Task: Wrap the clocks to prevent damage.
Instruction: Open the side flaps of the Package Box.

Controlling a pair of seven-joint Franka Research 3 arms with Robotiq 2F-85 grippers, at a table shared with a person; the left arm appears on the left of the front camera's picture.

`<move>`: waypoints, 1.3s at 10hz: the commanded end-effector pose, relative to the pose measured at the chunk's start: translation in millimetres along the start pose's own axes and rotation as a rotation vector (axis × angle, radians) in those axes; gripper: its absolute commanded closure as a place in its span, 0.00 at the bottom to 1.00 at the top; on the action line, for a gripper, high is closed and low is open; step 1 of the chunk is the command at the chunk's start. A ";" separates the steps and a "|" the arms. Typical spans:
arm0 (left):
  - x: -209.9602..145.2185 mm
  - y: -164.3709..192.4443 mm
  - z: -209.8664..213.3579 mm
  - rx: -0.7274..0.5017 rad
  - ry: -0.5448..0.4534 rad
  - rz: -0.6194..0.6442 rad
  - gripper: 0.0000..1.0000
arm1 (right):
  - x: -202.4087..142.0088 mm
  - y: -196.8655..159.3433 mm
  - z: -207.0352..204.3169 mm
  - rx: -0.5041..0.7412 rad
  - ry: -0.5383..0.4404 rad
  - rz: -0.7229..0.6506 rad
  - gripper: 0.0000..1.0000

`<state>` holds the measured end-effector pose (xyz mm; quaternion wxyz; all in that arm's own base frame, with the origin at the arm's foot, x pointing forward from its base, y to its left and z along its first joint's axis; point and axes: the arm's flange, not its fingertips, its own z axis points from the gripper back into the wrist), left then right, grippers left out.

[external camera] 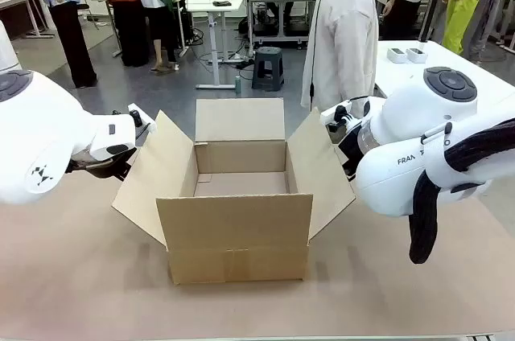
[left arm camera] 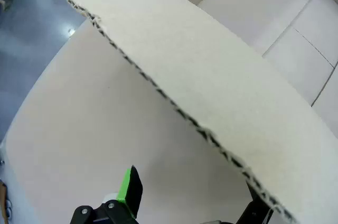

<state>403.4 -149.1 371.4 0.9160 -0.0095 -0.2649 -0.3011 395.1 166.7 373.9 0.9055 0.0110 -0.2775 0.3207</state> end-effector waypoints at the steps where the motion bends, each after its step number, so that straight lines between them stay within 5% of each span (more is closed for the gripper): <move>1: 0.0 -0.1 0.0 0.000 0.000 0.000 0.00 | 0.0 0.0 0.0 0.000 0.000 0.000 0.00; 13: 0.0 0.0 0.0 0.000 0.000 0.000 0.00 | 11.1 -7.1 20.1 0.006 -0.001 0.032 0.00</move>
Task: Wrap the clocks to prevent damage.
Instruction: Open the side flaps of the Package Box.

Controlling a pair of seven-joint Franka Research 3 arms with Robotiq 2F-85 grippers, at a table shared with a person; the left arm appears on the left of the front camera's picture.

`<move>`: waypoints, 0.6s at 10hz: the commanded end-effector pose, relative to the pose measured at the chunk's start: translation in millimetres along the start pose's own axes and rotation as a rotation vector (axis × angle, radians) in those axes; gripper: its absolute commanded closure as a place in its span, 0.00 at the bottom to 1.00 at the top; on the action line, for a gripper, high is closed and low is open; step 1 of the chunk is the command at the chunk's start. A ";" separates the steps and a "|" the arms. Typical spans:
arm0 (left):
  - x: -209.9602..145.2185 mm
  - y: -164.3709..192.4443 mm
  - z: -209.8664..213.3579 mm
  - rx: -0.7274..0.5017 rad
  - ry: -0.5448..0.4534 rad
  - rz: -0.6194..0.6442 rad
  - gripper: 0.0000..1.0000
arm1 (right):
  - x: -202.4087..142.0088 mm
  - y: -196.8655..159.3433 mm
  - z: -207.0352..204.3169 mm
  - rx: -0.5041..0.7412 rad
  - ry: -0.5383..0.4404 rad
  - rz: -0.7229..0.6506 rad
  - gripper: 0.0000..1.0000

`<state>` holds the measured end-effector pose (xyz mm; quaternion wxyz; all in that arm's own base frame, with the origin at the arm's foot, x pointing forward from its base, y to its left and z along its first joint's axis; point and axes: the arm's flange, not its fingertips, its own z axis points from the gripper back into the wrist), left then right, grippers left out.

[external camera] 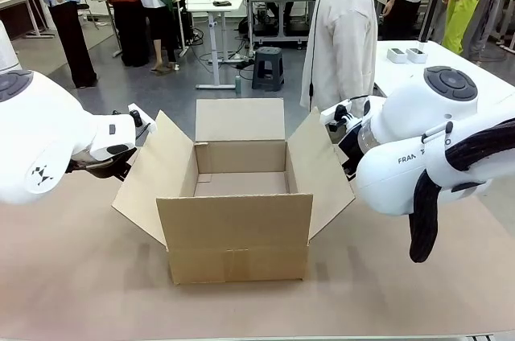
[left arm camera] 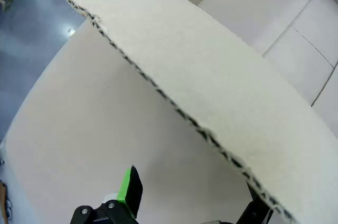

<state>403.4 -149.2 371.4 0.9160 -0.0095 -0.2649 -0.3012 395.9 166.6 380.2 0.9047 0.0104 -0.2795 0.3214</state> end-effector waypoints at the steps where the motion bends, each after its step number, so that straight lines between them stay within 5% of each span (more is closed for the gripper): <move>1: 13.1 18.0 31.4 -0.004 0.003 -0.069 0.00 | 21.3 -18.6 45.8 -0.032 0.013 0.022 0.00; 3: 33.3 56.2 93.9 -0.105 0.007 -0.117 0.00 | 45.4 -47.7 128.9 -0.052 -0.010 -0.023 0.00; 6: 53.6 68.4 190.1 -0.074 -0.032 -0.200 0.00 | 65.7 -40.7 225.3 -0.100 0.051 0.038 0.00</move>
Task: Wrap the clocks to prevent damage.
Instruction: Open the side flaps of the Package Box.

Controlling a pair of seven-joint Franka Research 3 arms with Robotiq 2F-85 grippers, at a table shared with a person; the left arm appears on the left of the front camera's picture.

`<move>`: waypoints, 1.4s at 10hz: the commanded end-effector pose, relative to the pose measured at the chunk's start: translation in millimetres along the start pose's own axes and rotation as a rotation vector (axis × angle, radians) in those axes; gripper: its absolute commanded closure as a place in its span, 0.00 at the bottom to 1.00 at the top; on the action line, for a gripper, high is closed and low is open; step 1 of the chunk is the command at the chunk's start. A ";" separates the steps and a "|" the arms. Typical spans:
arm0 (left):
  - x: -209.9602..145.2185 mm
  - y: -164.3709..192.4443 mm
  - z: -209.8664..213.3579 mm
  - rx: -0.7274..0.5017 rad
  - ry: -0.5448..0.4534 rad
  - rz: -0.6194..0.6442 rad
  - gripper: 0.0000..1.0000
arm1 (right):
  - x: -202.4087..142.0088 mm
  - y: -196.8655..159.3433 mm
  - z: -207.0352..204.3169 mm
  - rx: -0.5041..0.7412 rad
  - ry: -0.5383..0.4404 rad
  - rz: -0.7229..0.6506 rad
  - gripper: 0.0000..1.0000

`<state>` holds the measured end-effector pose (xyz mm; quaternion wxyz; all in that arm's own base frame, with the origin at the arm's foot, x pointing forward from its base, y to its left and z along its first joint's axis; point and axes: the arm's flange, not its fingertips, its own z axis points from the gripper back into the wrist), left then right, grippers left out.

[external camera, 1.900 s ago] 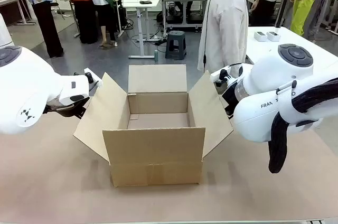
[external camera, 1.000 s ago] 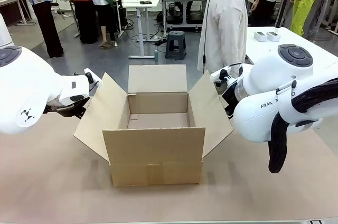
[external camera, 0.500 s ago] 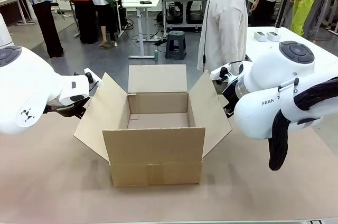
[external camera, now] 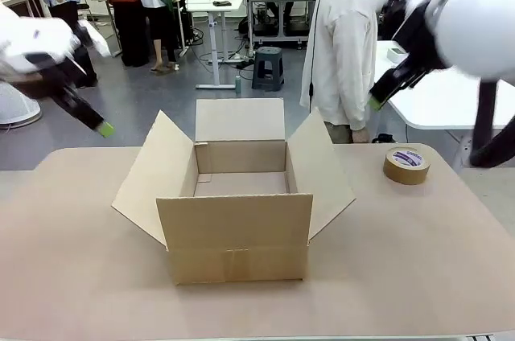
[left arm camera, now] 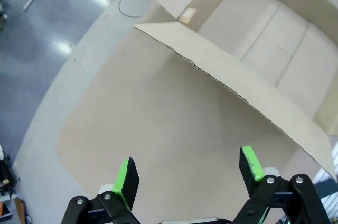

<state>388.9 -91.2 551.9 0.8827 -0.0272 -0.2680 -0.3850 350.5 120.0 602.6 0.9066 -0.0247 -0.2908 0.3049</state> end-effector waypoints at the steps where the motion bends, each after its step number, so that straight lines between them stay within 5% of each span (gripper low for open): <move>1: 13.9 4.6 41.0 0.018 -0.002 -0.050 0.00 | 12.1 7.6 26.6 -0.034 0.054 0.061 0.00; 7: 9.1 -0.1 43.0 0.005 -0.001 -0.021 0.00 | 7.8 6.4 36.5 -0.019 0.039 0.036 0.00; 10: -1.2 65.5 48.4 -0.680 -0.121 -0.228 0.00 | -12.6 -73.3 35.7 0.638 -0.199 0.072 0.00; 12: -10.7 103.9 54.4 -0.852 -0.251 -0.296 0.00 | -33.1 -128.9 23.3 0.848 -0.309 0.103 0.00; 14: -34.0 133.3 63.8 -0.845 -0.392 -0.355 0.00 | -57.1 -156.8 9.2 0.883 -0.392 0.119 0.00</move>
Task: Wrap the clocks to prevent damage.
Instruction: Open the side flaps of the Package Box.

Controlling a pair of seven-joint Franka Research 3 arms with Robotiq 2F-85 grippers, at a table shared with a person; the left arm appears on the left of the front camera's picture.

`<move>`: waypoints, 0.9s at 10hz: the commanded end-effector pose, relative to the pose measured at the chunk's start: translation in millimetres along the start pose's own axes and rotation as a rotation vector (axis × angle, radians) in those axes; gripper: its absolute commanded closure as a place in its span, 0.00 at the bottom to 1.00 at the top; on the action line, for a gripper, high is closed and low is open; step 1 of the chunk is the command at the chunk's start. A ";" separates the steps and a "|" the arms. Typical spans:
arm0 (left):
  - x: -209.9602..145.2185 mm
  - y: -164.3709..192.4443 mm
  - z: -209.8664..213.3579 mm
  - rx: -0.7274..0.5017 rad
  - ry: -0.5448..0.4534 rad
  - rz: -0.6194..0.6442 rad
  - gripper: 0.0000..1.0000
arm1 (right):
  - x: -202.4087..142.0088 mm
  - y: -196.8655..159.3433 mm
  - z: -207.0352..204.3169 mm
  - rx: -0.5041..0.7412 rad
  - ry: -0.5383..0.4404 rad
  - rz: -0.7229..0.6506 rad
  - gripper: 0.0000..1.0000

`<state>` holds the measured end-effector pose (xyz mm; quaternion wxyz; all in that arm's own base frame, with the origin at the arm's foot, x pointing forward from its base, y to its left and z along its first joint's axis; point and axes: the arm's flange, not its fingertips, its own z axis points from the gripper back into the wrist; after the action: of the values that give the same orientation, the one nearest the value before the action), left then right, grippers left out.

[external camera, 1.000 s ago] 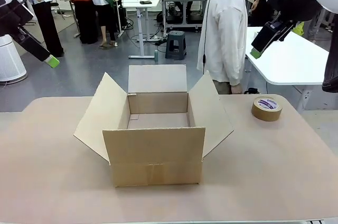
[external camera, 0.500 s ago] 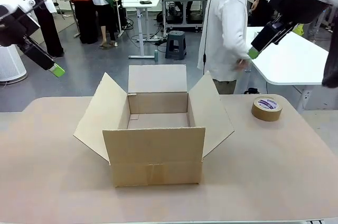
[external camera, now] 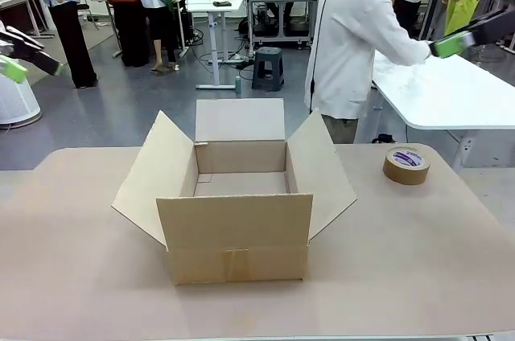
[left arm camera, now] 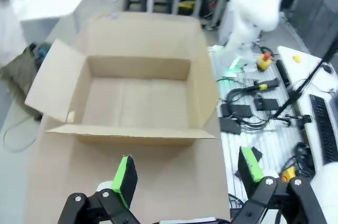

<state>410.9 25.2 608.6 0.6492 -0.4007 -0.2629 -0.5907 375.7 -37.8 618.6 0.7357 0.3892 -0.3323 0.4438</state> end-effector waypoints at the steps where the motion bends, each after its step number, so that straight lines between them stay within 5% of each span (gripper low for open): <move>1: -13.3 20.2 29.5 -0.002 -0.052 0.002 0.00 | -7.6 -21.8 6.6 0.071 -0.001 -0.002 0.00; 5: -42.6 4.2 50.2 0.131 -0.113 0.041 0.00 | -34.5 -21.6 20.5 -0.009 -0.042 0.026 0.00; 8: -45.6 0.2 44.8 0.206 -0.053 0.089 0.00 | -34.7 -17.5 17.1 -0.095 -0.005 -0.006 0.00; 9: -46.4 9.0 62.6 0.134 -0.085 0.054 0.00 | -34.0 -24.7 29.2 -0.036 -0.018 0.004 0.00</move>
<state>419.9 97.9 601.4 0.6867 -0.3756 -0.3200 -0.5339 379.3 -82.0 599.0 0.7471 0.3660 -0.3449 0.4346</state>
